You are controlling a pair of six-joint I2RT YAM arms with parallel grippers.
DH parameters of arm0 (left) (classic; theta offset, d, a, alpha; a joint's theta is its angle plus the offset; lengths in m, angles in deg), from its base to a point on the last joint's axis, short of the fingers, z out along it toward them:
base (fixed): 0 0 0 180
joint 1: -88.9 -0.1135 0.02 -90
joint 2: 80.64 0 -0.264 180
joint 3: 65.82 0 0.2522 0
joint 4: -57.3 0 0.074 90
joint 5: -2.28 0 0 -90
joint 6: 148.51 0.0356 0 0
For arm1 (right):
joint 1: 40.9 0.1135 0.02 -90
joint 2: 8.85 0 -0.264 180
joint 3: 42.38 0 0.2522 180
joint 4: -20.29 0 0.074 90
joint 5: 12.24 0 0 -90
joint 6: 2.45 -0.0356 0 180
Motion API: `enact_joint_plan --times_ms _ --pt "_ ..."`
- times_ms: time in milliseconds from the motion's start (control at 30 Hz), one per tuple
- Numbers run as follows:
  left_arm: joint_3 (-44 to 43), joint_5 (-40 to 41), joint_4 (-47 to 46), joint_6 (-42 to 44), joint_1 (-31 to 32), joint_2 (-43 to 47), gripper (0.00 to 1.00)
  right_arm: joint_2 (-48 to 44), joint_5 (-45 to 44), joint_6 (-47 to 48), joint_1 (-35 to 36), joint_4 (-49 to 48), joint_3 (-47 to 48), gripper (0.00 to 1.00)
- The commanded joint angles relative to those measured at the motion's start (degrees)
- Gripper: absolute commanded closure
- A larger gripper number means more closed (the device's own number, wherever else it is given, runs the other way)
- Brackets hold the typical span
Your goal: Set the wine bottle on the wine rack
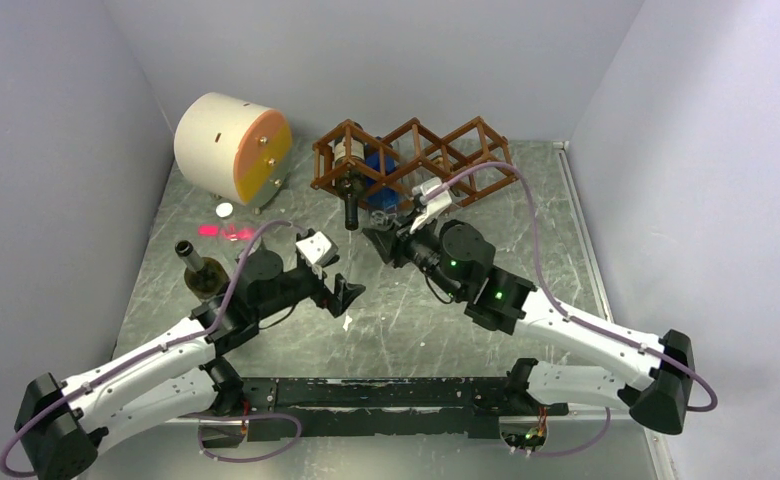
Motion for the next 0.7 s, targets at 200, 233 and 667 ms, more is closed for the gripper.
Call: enact_joint_plan --times_ms 200,233,667 --pt "3.2 -10.8 -17.6 0.1 0.2 -5.3 0.1 -5.8 5.5 -2.2 -0.5 -0.3 4.0 1.0" --pt "3.2 -11.7 -18.1 0.3 0.3 -5.8 0.13 -6.2 5.9 -2.2 -0.5 -0.2 4.0 1.0" --pt "-1.3 -20.4 -16.2 7.2 0.2 -7.1 0.92 -8.2 9.4 -2.0 -0.5 2.3 5.1 0.94"
